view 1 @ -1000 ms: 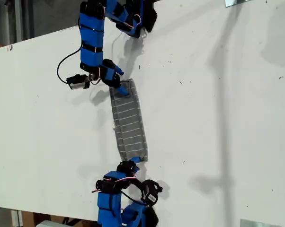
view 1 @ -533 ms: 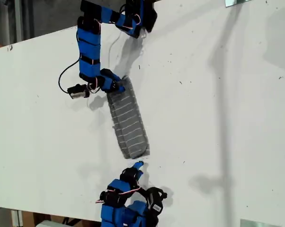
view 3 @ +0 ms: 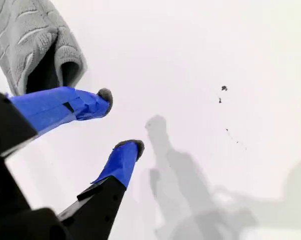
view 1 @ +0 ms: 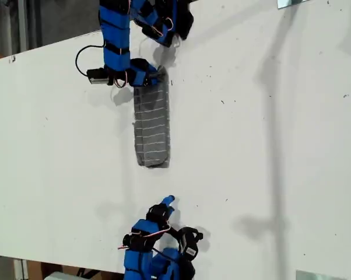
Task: Grasp corners of a square towel and fold twice.
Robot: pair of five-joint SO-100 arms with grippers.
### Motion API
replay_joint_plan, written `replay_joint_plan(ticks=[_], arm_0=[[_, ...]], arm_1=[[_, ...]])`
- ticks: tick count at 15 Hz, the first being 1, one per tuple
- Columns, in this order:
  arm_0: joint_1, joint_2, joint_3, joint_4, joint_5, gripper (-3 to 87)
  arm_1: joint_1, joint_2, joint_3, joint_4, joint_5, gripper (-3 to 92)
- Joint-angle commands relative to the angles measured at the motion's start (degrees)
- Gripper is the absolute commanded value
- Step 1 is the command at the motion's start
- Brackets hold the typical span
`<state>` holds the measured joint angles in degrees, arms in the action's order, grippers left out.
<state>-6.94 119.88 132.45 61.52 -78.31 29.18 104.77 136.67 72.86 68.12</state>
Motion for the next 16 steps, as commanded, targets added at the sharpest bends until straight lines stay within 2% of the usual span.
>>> replay_joint_plan(ticks=[1, 3, 4, 8, 9, 12, 16], arm_0=[[-6.2, -5.2, -2.5, -1.6, 5.4, 14.4], [-9.8, -18.4, -7.5, -4.7, 9.8, 14.4], [-10.2, -23.8, -10.2, -7.0, 10.3, 14.4], [-11.9, -29.0, -14.6, -6.3, 10.4, 14.4], [-12.5, -29.4, -14.7, -6.3, 10.5, 14.4], [-12.7, -27.8, -13.1, -6.5, 9.6, 14.4], [-11.2, 1.8, 14.0, -15.7, 2.5, 14.4]], arm_1=[[-3.6, 15.5, 1.9, 6.1, 8.3, -0.1], [-6.1, 27.2, 0.0, 16.3, 13.0, -0.1], [-8.2, 29.8, -0.4, 17.1, 15.8, -0.1], [-12.7, 30.3, -9.4, 24.2, 17.9, -0.1], [-13.6, 29.9, -13.6, 25.2, 15.9, -0.1], [-14.3, 21.9, -25.8, 21.5, 3.1, -0.1], [-16.8, -3.3, -53.6, 24.8, -6.9, -0.1]])
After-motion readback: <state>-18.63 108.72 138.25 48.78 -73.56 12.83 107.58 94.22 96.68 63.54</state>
